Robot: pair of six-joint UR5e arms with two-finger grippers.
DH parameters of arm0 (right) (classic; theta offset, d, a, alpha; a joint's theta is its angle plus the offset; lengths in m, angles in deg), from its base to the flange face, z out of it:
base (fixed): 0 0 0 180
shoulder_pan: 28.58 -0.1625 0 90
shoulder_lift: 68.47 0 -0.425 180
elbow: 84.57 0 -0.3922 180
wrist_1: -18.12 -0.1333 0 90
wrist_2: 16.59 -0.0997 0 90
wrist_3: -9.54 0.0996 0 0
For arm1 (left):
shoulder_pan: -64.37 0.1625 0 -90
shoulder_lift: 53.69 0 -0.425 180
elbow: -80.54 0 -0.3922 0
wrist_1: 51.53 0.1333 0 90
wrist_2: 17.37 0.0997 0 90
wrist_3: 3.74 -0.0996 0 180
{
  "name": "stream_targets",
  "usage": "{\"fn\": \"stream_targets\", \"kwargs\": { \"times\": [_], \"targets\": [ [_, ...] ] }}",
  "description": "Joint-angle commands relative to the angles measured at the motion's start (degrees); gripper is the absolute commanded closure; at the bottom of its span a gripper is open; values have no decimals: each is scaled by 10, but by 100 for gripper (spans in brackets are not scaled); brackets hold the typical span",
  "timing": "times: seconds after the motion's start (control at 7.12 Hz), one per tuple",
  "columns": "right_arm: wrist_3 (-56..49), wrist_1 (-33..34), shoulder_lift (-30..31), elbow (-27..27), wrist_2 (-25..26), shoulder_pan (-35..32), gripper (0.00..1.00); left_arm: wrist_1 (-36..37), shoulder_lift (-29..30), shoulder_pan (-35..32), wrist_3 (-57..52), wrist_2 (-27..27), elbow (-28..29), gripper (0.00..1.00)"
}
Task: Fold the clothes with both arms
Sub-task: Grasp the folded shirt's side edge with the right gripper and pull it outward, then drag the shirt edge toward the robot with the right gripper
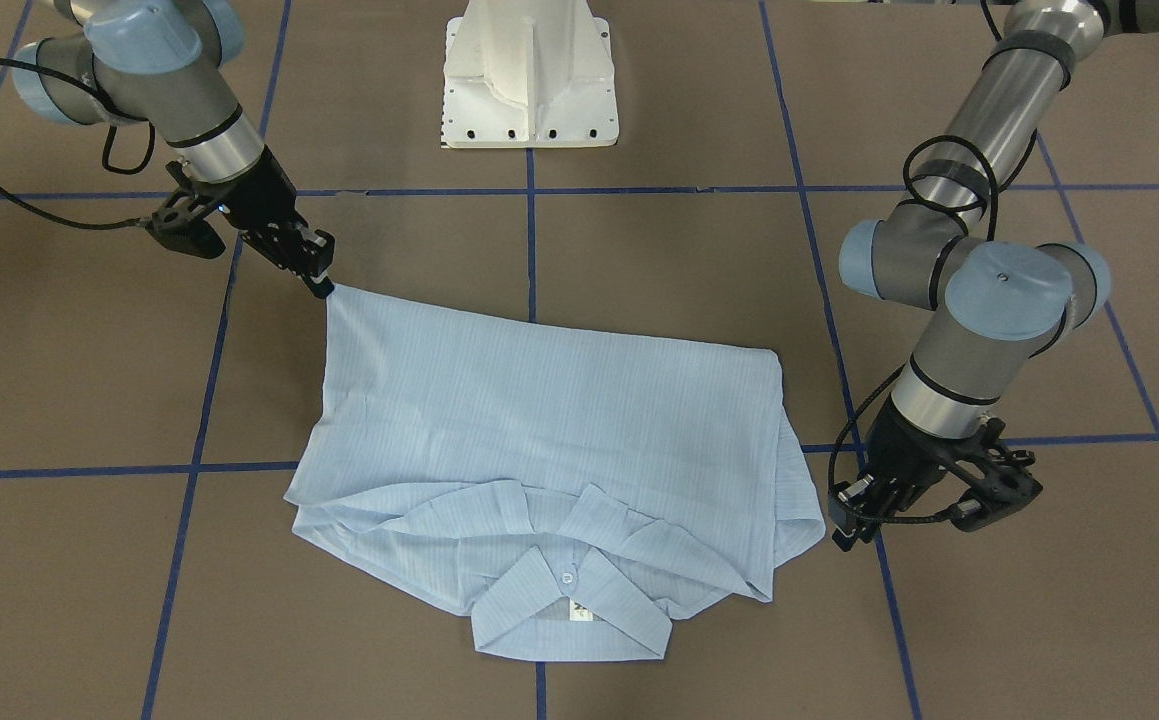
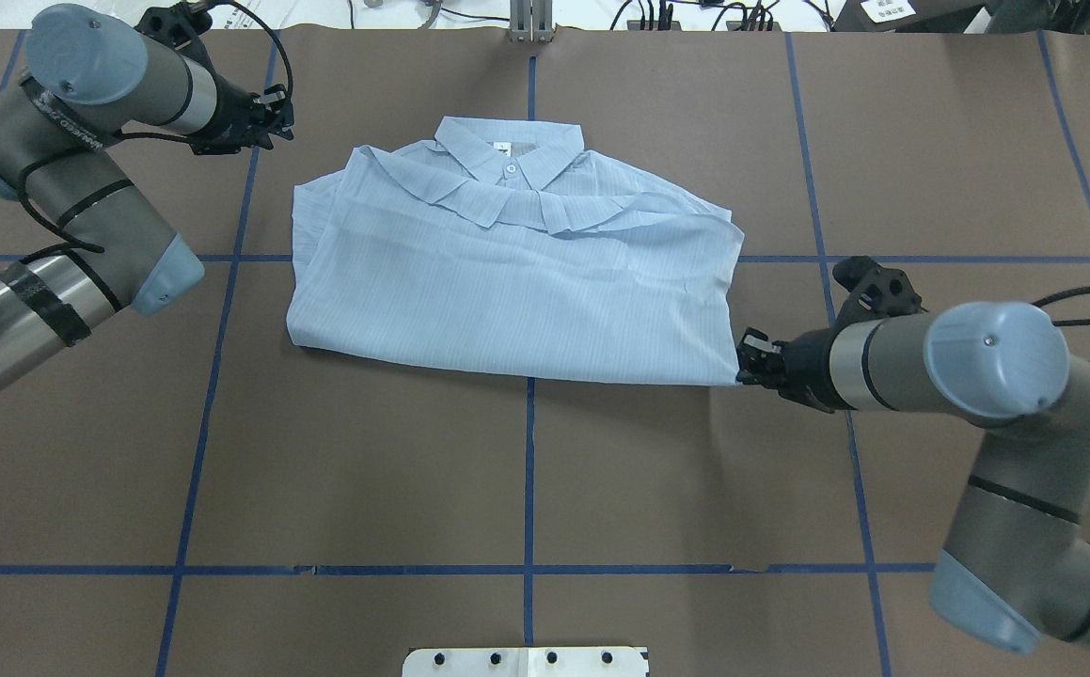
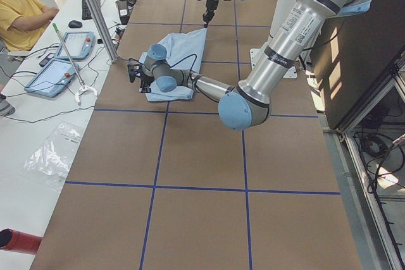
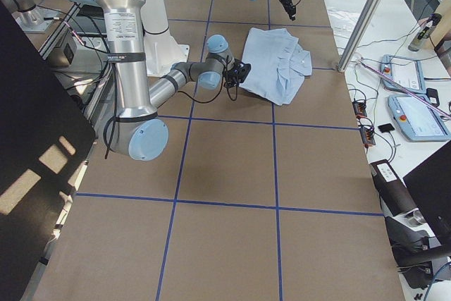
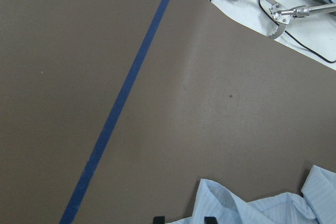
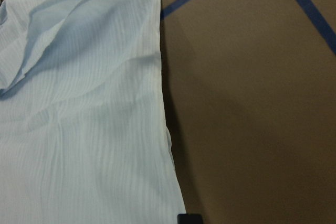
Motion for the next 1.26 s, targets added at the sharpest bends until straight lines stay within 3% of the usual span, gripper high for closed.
{"fn": "stream_targets", "kwargs": {
  "times": [0.0,0.28,0.56,0.7,0.84,0.98,1.12],
  "targets": [
    [46,0,98,83,-4,61,100,4,-2,0,9,-1,-17,63],
    [124,1,145,141,-51,137,100,6,-19,6,22,-22,-64,63],
    [177,1,146,172,-168,174,100,5,-71,7,24,-88,-151,62],
    [193,0,147,177,-217,191,100,4,-72,10,54,-107,-168,61],
    [220,0,148,176,-225,230,84,4,-73,34,89,-109,-188,61],
    [222,0,148,176,-226,230,5,4,-94,54,118,-108,-215,58],
    [222,0,146,175,-227,210,0,4,-111,74,149,-104,-245,54]
  ]
}}
